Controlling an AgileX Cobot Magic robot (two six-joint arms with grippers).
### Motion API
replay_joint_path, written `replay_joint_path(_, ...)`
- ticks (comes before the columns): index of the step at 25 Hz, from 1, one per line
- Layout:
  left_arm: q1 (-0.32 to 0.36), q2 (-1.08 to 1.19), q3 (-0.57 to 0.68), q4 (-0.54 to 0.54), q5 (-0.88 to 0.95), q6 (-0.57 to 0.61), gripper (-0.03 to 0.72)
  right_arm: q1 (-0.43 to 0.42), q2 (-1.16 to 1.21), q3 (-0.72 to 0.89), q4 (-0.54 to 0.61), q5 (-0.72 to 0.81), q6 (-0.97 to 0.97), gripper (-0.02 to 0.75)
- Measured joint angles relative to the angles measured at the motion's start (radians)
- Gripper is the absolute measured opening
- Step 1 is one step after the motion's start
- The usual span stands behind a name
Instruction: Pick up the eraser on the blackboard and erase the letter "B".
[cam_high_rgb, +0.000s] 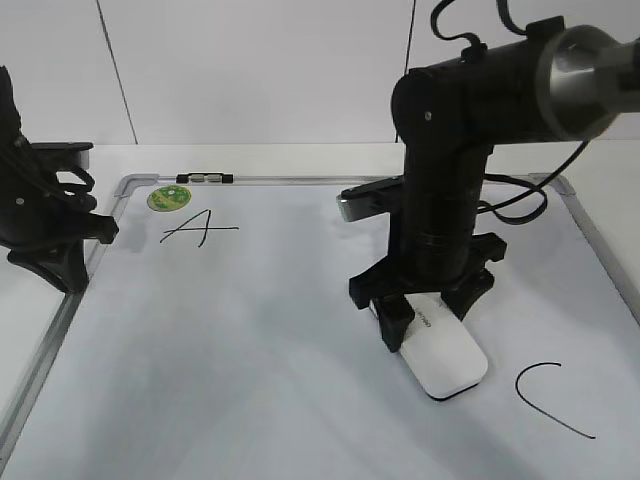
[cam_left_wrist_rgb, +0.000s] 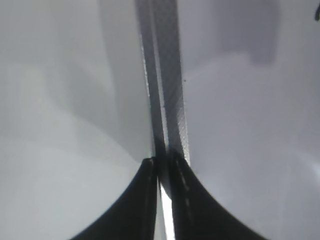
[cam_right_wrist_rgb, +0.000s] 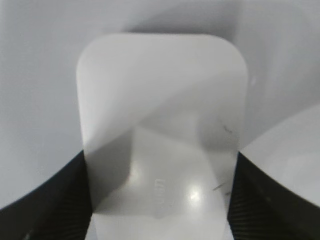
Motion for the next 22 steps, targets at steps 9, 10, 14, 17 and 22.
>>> replay_joint_path(9,0.000,0.000,0.000,0.000,0.002,0.000,0.043,-0.010,0.002,-0.022,-0.016,0.006,-0.005,0.561)
replay_joint_path(10,0.000,0.000,0.000,0.000,0.002,0.000,0.043,0.002,0.006,-0.031,-0.016,0.006,-0.016,0.561)
replay_joint_path(14,0.000,0.000,-0.002,0.000,0.006,0.000,0.043,0.082,0.018,-0.068,0.025,-0.010,-0.040,0.561)
replay_joint_path(17,0.000,0.000,-0.004,0.000,0.006,0.000,0.043,0.158,0.018,-0.084,0.044,-0.018,-0.041,0.561)
replay_joint_path(22,0.000,0.000,-0.004,0.000,0.006,0.000,0.043,0.263,0.018,-0.091,0.070,-0.015,-0.043,0.561)
